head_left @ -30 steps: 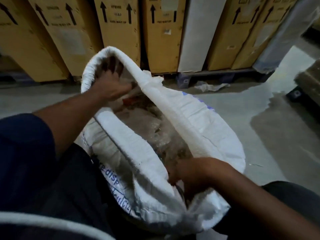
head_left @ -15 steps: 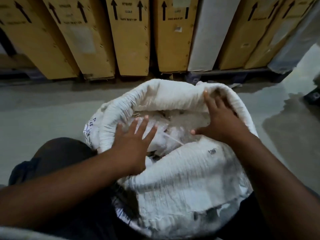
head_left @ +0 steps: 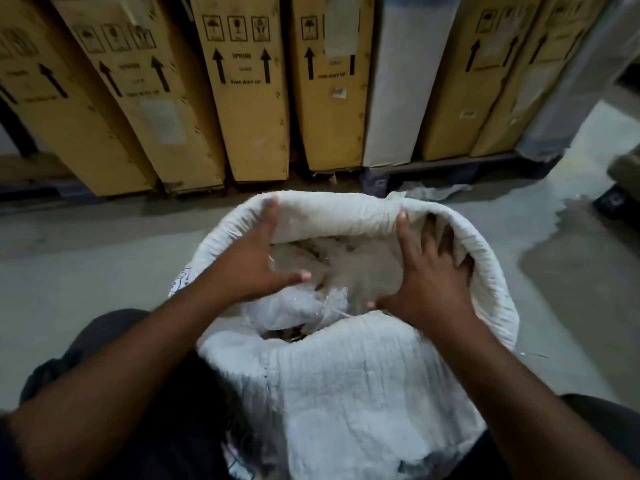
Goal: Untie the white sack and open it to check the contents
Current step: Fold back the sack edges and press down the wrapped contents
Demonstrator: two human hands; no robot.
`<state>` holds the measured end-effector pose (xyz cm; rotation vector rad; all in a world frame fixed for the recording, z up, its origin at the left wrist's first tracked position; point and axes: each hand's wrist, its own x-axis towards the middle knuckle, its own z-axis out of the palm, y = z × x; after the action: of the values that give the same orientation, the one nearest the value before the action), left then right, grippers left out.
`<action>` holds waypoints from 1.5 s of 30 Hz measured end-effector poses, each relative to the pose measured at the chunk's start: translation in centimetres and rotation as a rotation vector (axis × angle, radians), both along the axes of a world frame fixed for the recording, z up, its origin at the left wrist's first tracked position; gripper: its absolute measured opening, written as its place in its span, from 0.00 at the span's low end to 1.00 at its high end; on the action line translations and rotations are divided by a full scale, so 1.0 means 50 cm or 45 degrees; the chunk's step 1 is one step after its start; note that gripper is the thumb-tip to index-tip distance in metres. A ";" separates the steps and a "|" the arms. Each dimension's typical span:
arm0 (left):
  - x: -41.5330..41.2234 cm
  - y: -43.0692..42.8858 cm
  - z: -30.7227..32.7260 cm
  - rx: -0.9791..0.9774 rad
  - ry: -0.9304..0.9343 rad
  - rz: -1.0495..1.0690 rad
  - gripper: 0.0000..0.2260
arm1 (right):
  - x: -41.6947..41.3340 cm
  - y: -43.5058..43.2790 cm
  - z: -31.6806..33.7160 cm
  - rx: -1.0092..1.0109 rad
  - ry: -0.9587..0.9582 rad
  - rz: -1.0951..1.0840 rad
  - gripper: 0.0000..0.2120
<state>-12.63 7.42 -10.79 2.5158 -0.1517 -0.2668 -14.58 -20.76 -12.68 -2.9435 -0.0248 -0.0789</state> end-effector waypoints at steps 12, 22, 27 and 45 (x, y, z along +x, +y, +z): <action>0.074 0.138 0.028 0.259 -0.534 0.127 0.65 | 0.067 -0.147 0.033 0.181 -0.148 -0.107 0.70; -0.010 0.092 -0.014 0.445 -0.354 -0.291 0.65 | 0.046 -0.120 -0.023 -0.039 0.082 -0.021 0.64; -0.093 0.019 -0.038 0.493 -0.270 -0.599 0.59 | 0.041 -0.022 -0.023 0.236 -0.186 0.082 0.17; -0.120 -0.033 0.002 0.261 0.153 -0.596 0.37 | 0.060 -0.008 -0.062 0.483 0.041 0.373 0.55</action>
<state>-18.62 5.78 -10.69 2.6262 -0.6989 -0.6477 -11.55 -21.16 -15.79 -2.5311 -0.3900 0.0075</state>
